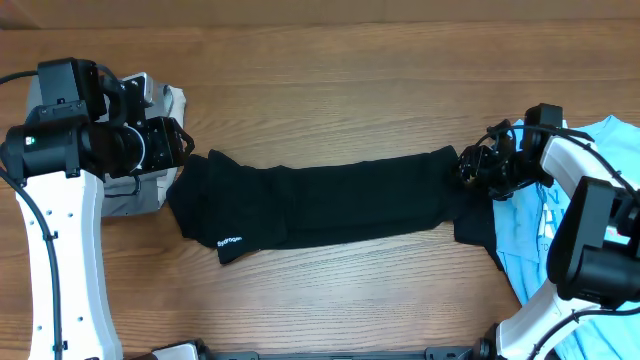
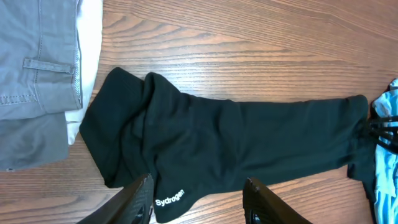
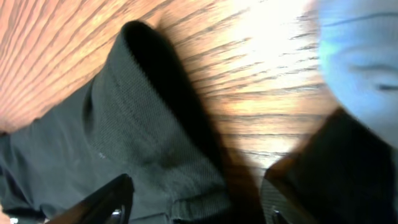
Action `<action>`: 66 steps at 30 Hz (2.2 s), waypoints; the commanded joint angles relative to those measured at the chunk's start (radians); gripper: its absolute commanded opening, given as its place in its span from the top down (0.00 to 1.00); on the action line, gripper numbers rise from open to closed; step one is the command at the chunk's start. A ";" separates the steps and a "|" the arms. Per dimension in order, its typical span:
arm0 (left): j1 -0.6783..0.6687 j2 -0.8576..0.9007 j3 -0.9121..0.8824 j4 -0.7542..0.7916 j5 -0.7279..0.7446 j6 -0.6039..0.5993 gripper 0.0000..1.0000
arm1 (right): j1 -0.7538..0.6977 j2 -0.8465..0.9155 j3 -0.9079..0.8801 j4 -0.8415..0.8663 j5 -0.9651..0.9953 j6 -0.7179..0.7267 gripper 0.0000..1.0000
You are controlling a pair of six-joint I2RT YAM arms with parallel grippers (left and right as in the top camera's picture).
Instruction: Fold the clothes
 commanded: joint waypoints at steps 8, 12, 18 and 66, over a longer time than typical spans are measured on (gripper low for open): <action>-0.002 -0.012 0.018 -0.004 0.026 0.026 0.51 | 0.064 0.058 -0.060 -0.009 -0.046 -0.082 0.57; -0.002 -0.012 0.018 -0.003 0.026 0.027 0.51 | 0.024 0.055 -0.005 -0.069 -0.023 -0.078 0.87; -0.002 -0.012 0.018 -0.003 0.026 0.038 0.51 | -0.039 -0.010 0.139 -0.194 0.035 -0.044 0.96; -0.002 -0.012 0.018 -0.008 0.026 0.045 0.49 | 0.723 -0.107 0.298 -0.306 0.277 0.234 0.95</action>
